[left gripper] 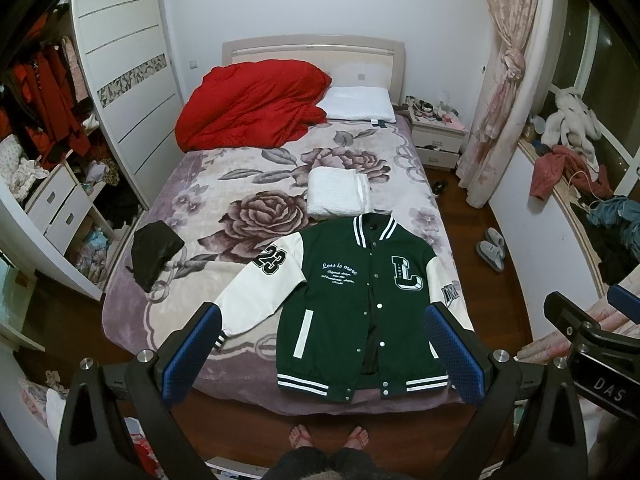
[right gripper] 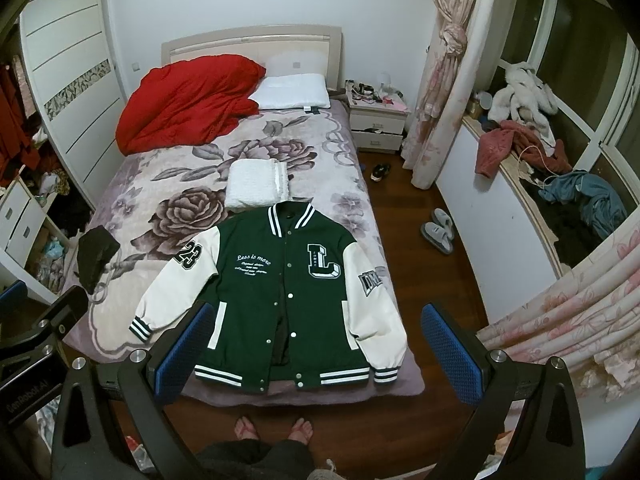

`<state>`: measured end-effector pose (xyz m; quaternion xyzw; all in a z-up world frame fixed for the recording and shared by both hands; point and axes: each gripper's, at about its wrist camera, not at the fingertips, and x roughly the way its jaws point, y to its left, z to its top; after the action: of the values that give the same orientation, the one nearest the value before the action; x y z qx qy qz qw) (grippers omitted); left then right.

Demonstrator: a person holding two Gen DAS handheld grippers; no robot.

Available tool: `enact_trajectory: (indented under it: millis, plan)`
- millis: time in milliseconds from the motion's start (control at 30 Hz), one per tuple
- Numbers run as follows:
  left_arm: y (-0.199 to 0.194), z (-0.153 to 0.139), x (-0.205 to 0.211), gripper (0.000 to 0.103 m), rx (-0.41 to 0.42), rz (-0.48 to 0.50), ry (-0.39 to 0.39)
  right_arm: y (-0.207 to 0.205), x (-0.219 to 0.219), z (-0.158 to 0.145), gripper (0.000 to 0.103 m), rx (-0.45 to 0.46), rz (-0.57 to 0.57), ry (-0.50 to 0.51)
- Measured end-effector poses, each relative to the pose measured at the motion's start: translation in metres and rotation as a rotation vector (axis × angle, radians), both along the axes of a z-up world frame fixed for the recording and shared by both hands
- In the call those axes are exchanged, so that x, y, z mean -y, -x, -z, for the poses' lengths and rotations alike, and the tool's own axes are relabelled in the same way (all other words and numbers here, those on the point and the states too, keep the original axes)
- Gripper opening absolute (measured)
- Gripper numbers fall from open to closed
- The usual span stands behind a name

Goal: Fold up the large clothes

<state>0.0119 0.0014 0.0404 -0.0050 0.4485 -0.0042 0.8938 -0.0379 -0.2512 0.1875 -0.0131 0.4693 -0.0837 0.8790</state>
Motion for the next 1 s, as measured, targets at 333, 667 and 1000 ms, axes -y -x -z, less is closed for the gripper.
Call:
enact_trajectory:
  millis: [333, 667, 1000]
  plan:
    - [-0.034, 0.025, -0.015, 0.103, 0.026, 0.006, -0.035, -0.018, 0.003, 0.027, 0.103, -0.013, 0.05, -0.041]
    - [-0.135, 0.198, -0.002, 0.103, -0.023, -0.045, -0.202, -0.088, 0.163, 0.264, 0.103, -0.229, 0.445, -0.224]
    - [-0.195, 0.442, 0.051, 0.103, -0.308, -0.097, -0.348, 0.011, 0.384, 0.609, 0.103, -0.46, 0.962, -0.589]
